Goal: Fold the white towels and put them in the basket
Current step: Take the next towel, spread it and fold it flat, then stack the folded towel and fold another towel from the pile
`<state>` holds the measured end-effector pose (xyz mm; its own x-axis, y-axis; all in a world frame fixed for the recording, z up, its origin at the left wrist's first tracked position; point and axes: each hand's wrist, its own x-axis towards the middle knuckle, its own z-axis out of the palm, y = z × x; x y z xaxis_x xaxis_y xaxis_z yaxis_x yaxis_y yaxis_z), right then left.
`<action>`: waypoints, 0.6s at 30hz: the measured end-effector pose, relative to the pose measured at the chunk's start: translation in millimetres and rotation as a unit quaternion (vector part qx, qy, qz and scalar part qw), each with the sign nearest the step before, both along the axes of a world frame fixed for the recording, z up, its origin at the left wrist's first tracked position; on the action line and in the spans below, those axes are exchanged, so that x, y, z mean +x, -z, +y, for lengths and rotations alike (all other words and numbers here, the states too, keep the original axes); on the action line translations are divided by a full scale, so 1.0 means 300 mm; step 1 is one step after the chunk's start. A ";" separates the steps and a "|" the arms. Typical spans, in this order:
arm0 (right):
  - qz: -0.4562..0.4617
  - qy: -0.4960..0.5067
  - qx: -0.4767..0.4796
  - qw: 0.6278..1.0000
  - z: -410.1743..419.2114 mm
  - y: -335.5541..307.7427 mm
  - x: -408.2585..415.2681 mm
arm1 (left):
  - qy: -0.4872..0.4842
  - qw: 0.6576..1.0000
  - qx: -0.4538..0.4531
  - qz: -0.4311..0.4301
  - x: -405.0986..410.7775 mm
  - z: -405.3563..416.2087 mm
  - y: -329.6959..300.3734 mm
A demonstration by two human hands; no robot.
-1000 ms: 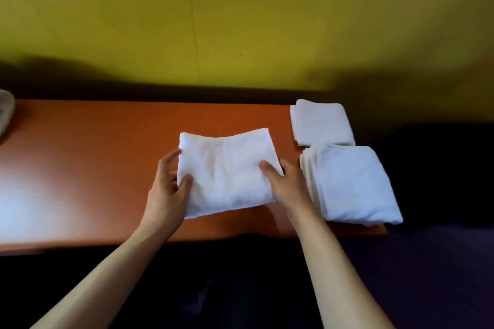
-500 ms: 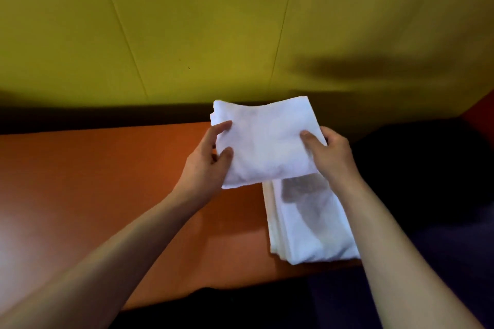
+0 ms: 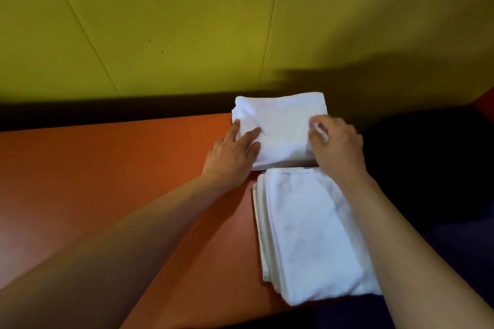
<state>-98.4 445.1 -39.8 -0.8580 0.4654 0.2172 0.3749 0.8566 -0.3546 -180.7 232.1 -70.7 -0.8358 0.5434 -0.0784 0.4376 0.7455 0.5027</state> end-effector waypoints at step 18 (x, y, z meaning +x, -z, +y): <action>0.038 -0.120 -0.002 0.992 -0.403 -0.119 0.116 | 0.022 0.982 -0.045 0.180 0.224 -0.363 -0.213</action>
<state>-63.6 324.2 -4.2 -0.9252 0.2511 0.2846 0.1325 0.9163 -0.3779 -113.5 123.2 -6.8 -0.7943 0.5834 0.1698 0.6074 0.7565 0.2424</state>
